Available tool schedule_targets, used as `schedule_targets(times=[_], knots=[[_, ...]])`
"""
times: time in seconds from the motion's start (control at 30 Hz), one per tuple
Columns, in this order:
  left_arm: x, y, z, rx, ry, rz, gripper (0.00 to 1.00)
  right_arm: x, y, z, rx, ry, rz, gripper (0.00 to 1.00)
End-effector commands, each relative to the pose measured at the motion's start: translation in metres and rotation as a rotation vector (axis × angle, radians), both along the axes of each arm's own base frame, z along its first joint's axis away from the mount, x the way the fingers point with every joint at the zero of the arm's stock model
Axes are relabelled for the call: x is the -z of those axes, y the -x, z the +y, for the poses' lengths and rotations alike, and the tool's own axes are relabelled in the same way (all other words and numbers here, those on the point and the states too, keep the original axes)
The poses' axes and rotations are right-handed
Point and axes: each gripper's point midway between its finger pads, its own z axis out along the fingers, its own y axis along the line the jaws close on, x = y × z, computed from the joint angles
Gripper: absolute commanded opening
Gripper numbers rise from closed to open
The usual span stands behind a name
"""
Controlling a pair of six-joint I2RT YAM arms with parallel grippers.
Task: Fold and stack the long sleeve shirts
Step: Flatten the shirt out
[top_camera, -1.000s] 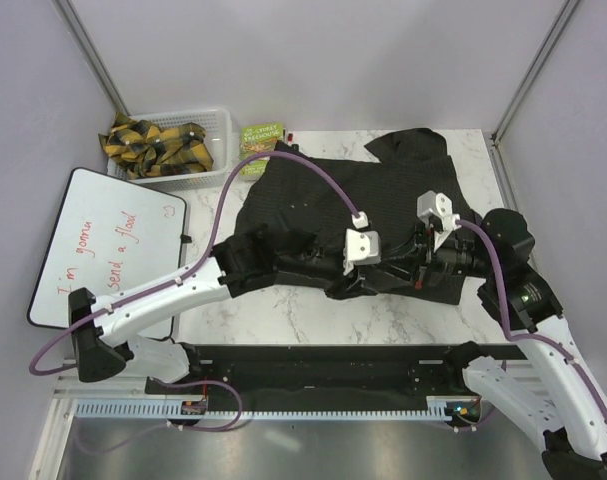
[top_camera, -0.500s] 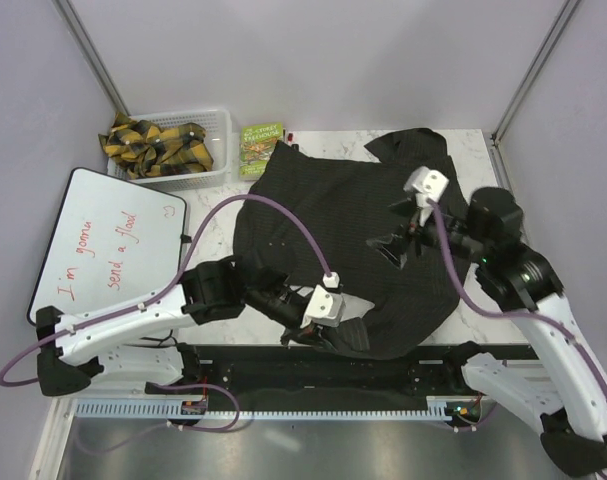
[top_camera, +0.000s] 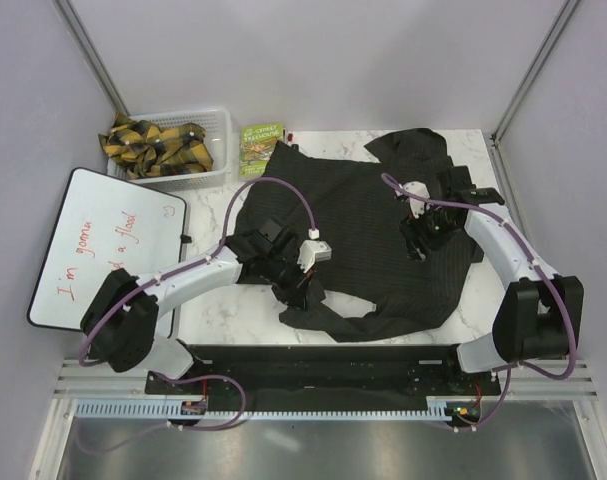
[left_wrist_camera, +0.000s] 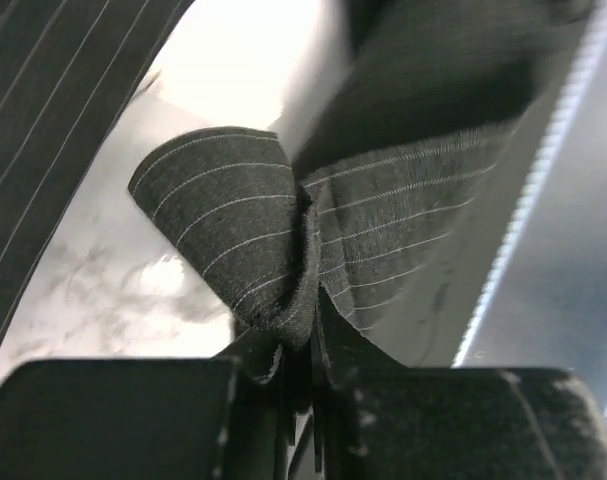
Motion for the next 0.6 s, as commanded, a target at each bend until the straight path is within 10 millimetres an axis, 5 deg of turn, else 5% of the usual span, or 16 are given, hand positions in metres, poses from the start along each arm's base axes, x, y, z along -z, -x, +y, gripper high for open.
schedule_targets(times=[0.0, 0.1, 0.2, 0.27, 0.4, 0.57], knots=[[0.030, -0.025, 0.026, -0.077, -0.193, -0.091, 0.23, 0.037, 0.021, -0.029, -0.048, 0.161, 0.102, 0.72], [0.016, -0.031, 0.031, -0.071, -0.153, -0.085, 0.56, 0.070, 0.028, -0.052, -0.064, 0.277, 0.138, 0.72], [-0.004, -0.066, 0.050, -0.113, -0.160, -0.177, 0.64, 0.090, 0.024, -0.074, -0.048, 0.354, 0.161, 0.70], [-0.011, -0.091, 0.064, -0.141, -0.208, -0.242, 0.63, 0.100, 0.023, -0.085, -0.041, 0.375, 0.195, 0.68], [0.015, -0.137, 0.105, -0.181, -0.359, -0.316, 0.56, 0.113, 0.027, -0.107, -0.057, 0.436, 0.236, 0.66], [0.027, -0.169, 0.141, -0.349, -0.352, -0.212, 0.49, 0.125, 0.041, -0.141, -0.094, 0.505, 0.265, 0.65]])
